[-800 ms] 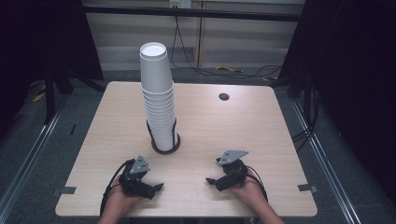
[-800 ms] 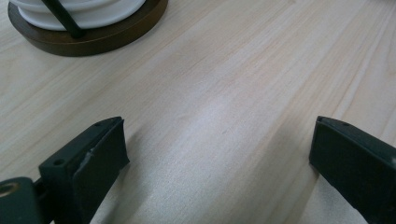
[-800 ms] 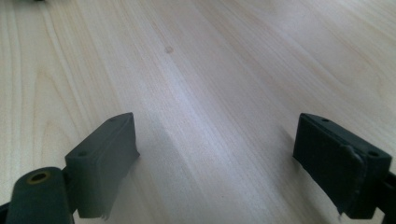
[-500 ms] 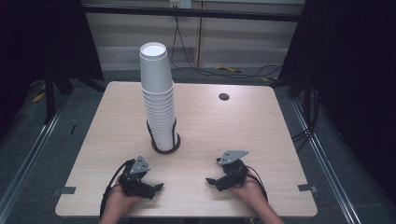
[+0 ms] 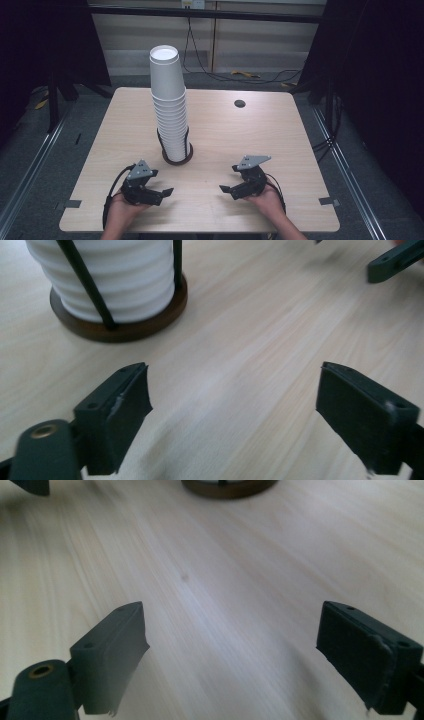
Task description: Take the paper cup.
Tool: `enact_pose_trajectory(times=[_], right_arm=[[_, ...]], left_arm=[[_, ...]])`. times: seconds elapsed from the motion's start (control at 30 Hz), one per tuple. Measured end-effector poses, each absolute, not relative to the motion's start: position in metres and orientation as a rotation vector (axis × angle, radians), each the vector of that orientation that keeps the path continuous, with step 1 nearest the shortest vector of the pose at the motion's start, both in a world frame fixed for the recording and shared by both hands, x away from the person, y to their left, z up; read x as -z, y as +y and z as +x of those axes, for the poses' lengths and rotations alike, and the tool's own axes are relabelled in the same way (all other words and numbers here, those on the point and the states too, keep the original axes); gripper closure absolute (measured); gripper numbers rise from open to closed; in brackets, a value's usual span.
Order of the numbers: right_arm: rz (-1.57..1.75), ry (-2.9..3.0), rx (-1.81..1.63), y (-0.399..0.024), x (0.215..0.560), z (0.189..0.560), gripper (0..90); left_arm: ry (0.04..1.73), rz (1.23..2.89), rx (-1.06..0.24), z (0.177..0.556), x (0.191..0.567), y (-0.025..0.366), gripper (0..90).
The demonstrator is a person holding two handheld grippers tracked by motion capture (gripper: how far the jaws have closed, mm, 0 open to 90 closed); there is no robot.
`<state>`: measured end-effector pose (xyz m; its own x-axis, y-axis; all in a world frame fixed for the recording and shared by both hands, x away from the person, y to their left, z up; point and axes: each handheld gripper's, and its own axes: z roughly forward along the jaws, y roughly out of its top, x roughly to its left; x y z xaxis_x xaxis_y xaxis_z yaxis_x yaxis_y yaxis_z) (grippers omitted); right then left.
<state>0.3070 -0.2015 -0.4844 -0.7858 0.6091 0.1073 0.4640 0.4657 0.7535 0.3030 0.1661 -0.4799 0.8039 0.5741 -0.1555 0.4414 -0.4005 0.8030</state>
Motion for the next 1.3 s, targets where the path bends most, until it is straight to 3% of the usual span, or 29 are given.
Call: enact_pose_trajectory(times=[0.37,0.8,1.3], right_arm=[[0.863,2.469,-1.337,-0.161,0.414,0.342,12.9],[0.867,2.308,-1.43,-0.12,0.33,0.381,13.1],[0.855,2.218,-1.478,-0.092,0.292,0.399,13.1]], left_arm=[[0.697,2.115,-0.151,0.33,0.413,0.186,16.0],[0.665,2.082,-0.265,0.365,0.304,0.19,16.0],[0.66,1.971,-0.273,0.396,0.254,0.182,15.5]])
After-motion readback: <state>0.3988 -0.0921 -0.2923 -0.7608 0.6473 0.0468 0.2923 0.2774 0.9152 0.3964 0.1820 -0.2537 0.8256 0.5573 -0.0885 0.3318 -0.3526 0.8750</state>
